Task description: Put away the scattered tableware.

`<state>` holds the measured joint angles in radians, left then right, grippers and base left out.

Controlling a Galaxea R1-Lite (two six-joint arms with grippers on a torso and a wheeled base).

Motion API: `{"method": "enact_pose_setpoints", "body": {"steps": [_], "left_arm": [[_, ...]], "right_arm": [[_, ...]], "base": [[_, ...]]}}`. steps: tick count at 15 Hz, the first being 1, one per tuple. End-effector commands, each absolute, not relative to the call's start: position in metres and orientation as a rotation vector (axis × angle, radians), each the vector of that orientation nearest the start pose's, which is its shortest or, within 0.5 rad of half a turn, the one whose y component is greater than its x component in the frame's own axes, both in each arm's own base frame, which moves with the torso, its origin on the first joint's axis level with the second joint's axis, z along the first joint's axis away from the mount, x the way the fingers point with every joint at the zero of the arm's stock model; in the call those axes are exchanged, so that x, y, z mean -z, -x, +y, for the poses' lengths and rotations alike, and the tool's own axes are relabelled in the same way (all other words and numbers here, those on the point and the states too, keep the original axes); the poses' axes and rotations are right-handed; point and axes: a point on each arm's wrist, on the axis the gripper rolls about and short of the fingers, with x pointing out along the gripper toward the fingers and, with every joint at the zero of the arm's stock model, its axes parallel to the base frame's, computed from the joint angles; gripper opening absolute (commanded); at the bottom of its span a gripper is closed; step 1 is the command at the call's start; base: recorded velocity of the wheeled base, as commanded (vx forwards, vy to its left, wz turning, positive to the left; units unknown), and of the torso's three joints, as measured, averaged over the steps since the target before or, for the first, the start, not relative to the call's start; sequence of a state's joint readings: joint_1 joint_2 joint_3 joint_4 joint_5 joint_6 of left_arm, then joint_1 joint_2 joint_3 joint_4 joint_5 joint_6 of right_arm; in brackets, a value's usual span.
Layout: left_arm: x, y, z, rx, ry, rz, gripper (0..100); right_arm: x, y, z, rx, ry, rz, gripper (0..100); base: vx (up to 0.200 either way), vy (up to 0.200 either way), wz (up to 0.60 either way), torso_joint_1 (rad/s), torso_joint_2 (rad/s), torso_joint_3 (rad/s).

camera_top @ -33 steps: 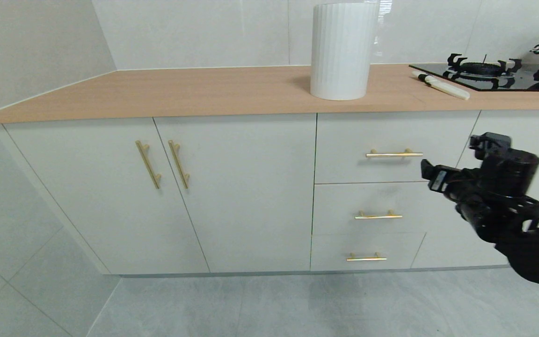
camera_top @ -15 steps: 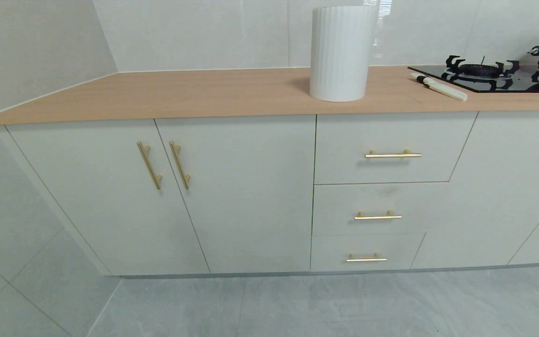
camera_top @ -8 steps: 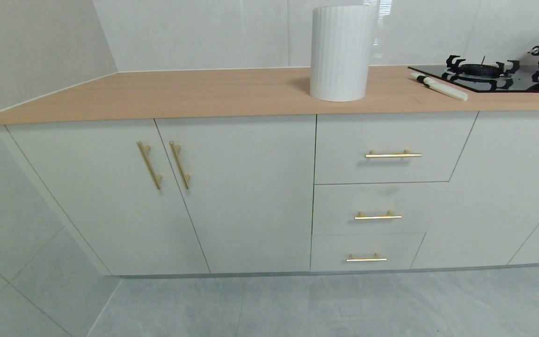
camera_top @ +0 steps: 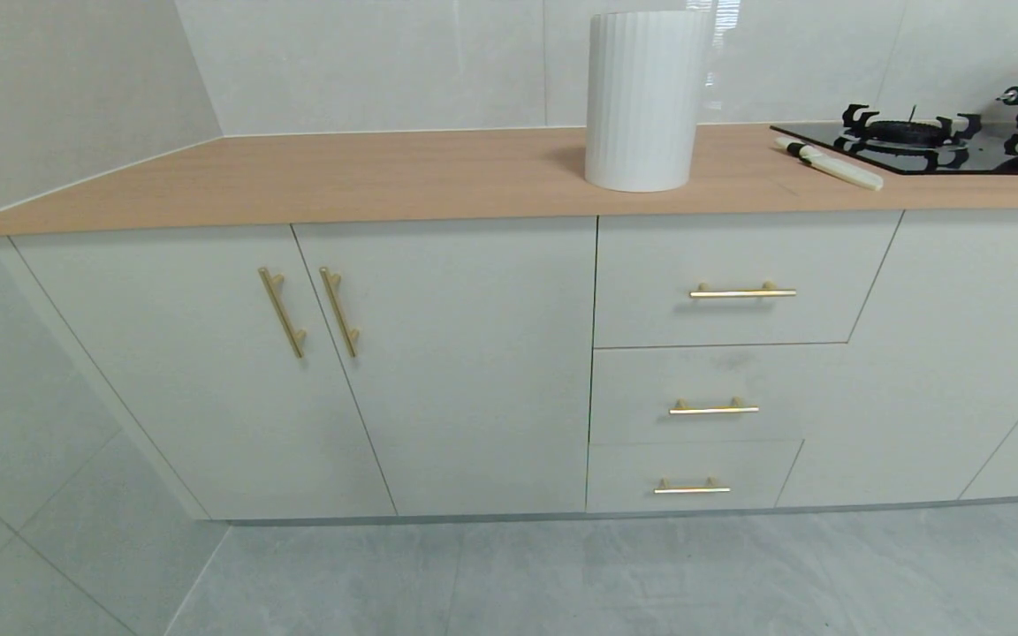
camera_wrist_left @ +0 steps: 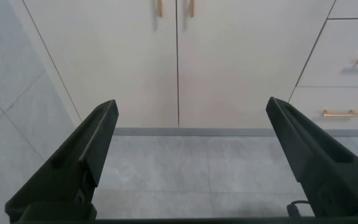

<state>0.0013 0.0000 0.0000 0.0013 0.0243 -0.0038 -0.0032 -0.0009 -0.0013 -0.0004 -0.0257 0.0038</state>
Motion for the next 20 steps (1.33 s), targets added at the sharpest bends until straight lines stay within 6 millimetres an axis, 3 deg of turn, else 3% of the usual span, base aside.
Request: {"method": "enact_pose_setpoints", "body": {"steps": [1, 3, 20], "left_arm": [[-0.0753, 0.0228, 0.0005, -0.026, 0.005, 0.001, 100], [-0.0755, 0.0228, 0.0005, -0.026, 0.005, 0.0, 100], [-0.0755, 0.0228, 0.0005, -0.026, 0.006, 0.0, 100]], "right_arm": [[-0.0758, 0.0228, -0.0005, 0.029, -0.003, 0.001, 100], [-0.0758, 0.0228, -0.0005, 0.029, -0.003, 0.001, 100], [-0.0758, 0.0228, -0.0005, 0.028, -0.003, 0.001, 100]], "base": [[0.0, 0.0, 0.0, 0.0, 0.0, 0.0], [0.0, 0.0, 0.0, 0.0, 0.0, 0.0], [0.2, 0.0, 0.0, 0.002, 0.0, 0.003]]}}
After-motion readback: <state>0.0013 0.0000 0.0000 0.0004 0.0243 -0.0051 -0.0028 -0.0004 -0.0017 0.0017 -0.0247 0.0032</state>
